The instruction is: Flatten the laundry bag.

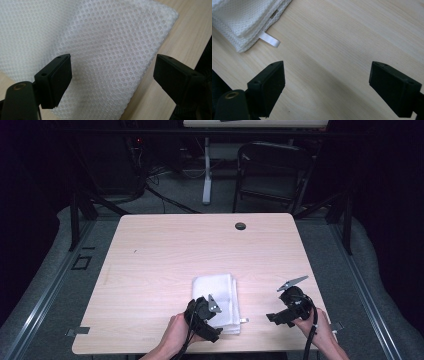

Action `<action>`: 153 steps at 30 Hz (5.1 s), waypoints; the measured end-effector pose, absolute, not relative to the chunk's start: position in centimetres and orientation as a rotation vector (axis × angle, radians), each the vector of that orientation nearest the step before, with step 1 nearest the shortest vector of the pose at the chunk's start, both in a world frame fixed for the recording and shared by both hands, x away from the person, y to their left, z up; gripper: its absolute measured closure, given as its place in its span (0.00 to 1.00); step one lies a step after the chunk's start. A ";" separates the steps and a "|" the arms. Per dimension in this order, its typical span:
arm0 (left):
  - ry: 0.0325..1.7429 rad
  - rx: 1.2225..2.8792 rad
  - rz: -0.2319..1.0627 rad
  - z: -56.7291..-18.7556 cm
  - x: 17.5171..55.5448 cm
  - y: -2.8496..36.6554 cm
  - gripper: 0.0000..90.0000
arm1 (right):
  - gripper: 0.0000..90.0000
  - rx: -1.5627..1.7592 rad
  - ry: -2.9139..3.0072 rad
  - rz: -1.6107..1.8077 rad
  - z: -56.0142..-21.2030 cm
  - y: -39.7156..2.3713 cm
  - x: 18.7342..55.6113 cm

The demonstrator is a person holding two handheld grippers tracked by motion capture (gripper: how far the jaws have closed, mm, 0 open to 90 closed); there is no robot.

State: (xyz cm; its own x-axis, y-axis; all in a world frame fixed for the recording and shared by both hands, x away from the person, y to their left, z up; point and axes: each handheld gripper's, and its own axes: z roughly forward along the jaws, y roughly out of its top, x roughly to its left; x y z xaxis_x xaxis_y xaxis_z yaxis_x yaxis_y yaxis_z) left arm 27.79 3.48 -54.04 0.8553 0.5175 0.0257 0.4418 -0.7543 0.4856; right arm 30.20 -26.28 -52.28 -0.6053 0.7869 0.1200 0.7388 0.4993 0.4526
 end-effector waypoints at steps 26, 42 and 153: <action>0.685 2.446 0.067 -54.6 28.4 5.0 0.97 | 0.93 1.162 2.683 0.772 -51.2 -21.9 29.6; 0.715 2.382 0.097 -53.9 28.4 5.7 0.98 | 1.00 1.052 2.843 0.774 -53.5 -15.4 31.5; 0.988 2.176 0.340 -49.3 28.7 14.4 0.30 | 0.98 1.154 2.730 1.037 -49.6 -15.8 33.4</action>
State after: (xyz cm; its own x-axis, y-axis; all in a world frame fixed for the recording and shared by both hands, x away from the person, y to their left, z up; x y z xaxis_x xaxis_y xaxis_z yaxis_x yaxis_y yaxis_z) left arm 28.70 14.36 -49.31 0.6727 0.7382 -0.0501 0.5507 -0.4543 0.7003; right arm 33.45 -15.85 -49.57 -0.7299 0.6395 0.2414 0.6385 0.5117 0.5748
